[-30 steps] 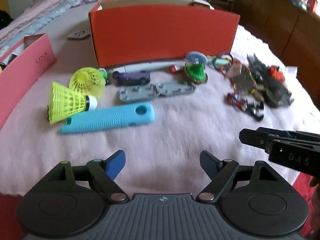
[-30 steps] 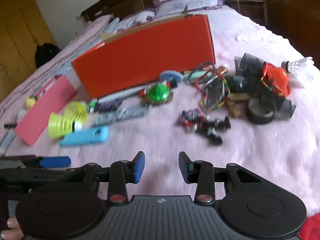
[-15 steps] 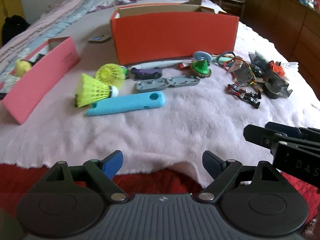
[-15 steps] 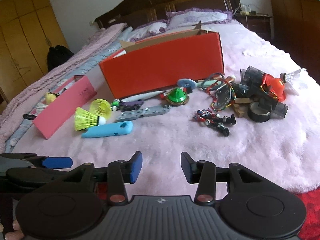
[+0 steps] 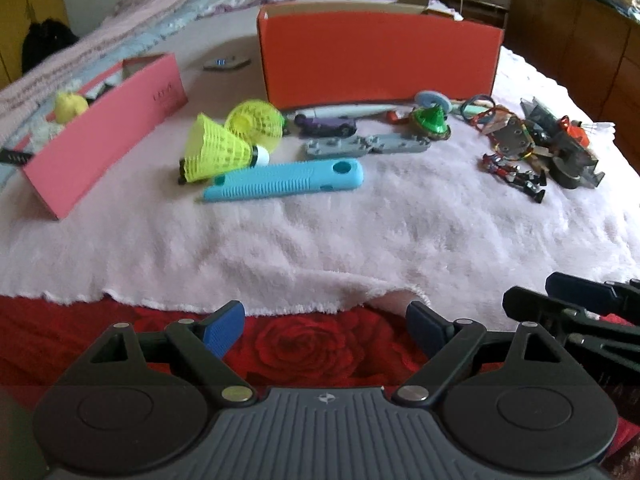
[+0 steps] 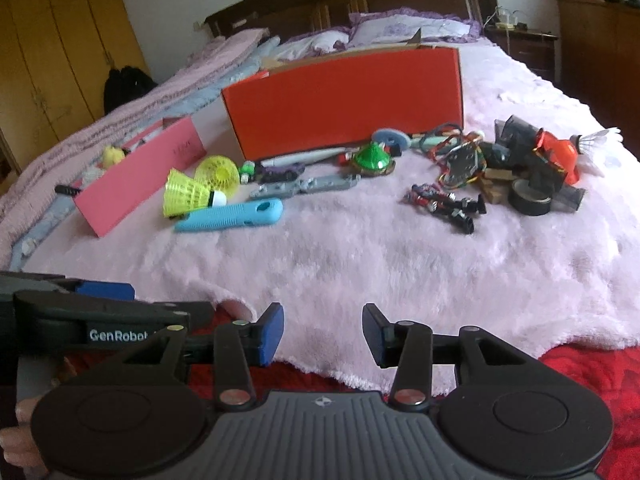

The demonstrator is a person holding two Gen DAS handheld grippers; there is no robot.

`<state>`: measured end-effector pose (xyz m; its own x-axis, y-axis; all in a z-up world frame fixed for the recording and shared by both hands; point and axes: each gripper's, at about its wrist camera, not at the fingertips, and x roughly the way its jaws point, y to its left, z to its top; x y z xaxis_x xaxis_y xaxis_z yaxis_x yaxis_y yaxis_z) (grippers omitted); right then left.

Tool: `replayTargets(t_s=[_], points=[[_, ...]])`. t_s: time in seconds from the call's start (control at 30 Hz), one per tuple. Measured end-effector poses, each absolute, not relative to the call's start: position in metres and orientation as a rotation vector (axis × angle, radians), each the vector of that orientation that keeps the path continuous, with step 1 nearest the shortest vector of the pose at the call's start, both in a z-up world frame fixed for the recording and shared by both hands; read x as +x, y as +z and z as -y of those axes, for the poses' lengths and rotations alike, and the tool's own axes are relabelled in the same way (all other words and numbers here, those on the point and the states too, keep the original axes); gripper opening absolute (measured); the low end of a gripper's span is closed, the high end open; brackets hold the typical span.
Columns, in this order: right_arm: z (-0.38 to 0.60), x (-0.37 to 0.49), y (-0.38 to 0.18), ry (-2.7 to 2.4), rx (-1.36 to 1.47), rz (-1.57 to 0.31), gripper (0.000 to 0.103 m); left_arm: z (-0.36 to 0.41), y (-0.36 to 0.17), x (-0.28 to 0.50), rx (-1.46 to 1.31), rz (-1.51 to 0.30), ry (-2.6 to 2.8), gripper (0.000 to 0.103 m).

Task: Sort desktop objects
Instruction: 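Withdraw both open grippers from the red box back toward the toys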

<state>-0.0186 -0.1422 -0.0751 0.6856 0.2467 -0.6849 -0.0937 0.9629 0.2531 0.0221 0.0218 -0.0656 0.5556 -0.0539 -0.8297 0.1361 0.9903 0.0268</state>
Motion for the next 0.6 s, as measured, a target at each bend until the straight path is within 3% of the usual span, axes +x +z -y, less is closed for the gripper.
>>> replayTargets(t_s=[0.6], points=[[0.180, 0.108, -0.084, 0.110, 0.153, -0.789, 0.046, -0.025, -0.094, 0.068, 0.035, -1.009, -0.077, 0.088]])
